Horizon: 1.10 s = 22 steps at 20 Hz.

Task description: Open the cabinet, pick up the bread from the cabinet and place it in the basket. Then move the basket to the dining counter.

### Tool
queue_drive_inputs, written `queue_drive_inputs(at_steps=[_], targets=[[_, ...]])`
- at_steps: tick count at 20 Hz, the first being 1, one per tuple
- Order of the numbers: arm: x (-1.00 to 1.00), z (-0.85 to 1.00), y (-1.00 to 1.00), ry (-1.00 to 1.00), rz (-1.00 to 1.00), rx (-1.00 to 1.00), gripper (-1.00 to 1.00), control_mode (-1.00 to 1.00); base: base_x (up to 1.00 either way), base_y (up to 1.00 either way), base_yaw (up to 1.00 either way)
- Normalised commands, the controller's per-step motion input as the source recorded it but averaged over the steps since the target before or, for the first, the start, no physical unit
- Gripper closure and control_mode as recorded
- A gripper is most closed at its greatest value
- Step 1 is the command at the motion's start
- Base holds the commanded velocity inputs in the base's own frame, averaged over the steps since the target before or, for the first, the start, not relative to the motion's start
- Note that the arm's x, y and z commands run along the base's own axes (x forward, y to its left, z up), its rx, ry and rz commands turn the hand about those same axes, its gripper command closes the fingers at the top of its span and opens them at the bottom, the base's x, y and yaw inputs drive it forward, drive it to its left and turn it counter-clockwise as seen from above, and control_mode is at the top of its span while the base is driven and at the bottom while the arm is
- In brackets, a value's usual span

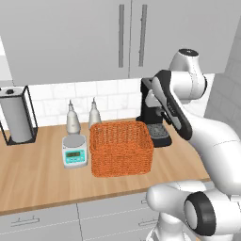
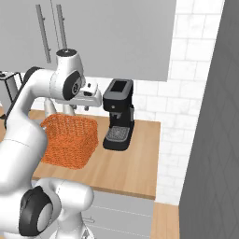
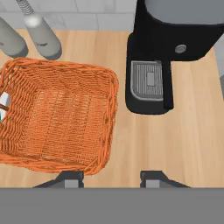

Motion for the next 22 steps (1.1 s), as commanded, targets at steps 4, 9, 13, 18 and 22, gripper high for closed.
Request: queue_drive_inputs(at_steps=[4,9,13,18,22], targets=[[0.0,0.0,-0.08,0.0,0.0,0.0,-1.0,-1.0,0.0,0.0,0.0],[-0.14,0.04,0.56,-0.01,0.02,-0.07,-1.0,-1.0,0.0,0.0,0.0],[0.0,0.4,0.36,-0.24,0.01,-0.1,-1.0,-1.0,0.0,0.0,0.0],[0.0,0.99,0.23,-0.43,0.0,0.03,-1.0,-1.0,0.0,0.0,0.0],[0.17,1.0,0.33,-0.38,0.0,0.14,-1.0,-1.0,0.0,0.0,0.0]])
